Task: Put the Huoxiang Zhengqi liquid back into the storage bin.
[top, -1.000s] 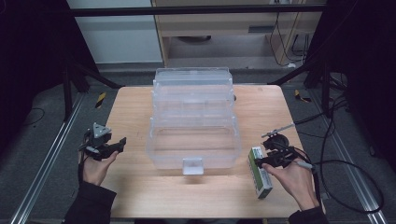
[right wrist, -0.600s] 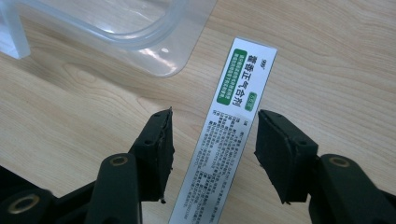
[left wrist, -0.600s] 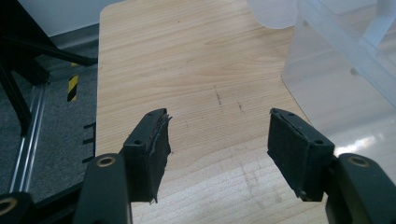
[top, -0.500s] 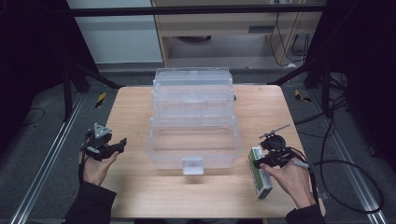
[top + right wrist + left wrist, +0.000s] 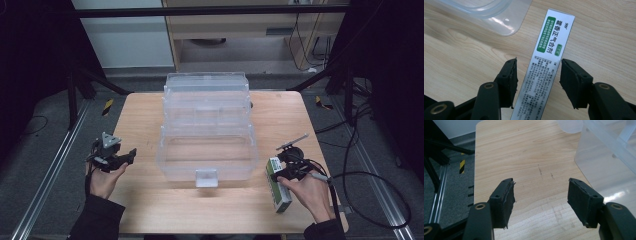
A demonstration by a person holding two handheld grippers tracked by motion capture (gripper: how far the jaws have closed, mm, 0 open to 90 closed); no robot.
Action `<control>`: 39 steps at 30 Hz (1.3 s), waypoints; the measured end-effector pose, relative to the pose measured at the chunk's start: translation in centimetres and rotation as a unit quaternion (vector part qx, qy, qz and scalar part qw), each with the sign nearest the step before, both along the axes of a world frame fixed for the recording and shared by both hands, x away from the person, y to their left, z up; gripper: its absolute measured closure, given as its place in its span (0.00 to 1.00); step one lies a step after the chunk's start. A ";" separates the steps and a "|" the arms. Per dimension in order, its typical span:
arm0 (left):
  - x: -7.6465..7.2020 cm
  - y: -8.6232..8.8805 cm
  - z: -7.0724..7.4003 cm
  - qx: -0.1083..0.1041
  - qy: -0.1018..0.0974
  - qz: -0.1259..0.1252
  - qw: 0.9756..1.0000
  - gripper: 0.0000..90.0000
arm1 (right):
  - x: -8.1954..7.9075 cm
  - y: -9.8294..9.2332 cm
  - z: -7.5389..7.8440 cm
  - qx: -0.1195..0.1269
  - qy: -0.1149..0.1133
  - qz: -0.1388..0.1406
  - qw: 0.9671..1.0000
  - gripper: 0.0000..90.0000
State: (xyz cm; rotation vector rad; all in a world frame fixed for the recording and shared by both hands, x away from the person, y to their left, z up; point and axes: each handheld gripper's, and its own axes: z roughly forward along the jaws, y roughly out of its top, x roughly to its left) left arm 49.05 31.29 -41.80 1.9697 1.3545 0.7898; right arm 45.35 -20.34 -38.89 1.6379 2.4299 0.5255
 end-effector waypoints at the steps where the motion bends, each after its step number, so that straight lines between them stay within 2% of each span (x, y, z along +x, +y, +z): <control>1: 0.0 0.0 -0.1 0.001 0.002 0.000 1.000 0.41 | 0.1 0.0 -0.1 -0.004 0.004 0.002 1.000 0.54; 15: 0.1 -0.1 -0.4 0.002 0.008 -0.003 1.000 0.41 | 0.4 -0.1 -0.8 -0.009 0.038 -0.004 0.999 0.58; 21: 0.2 -0.1 -0.5 0.003 0.010 -0.004 1.000 0.41 | 0.5 0.0 -0.9 -0.013 0.043 -0.007 0.999 0.60; 27: 0.2 -0.2 -0.5 0.004 0.011 -0.005 1.000 0.41 | 0.7 0.0 -0.6 -0.037 0.042 -0.004 0.998 0.68; 39: 0.3 -0.5 -0.7 0.007 0.014 -0.009 1.000 0.41 | 0.8 0.1 -0.5 -0.052 0.052 0.010 0.997 0.68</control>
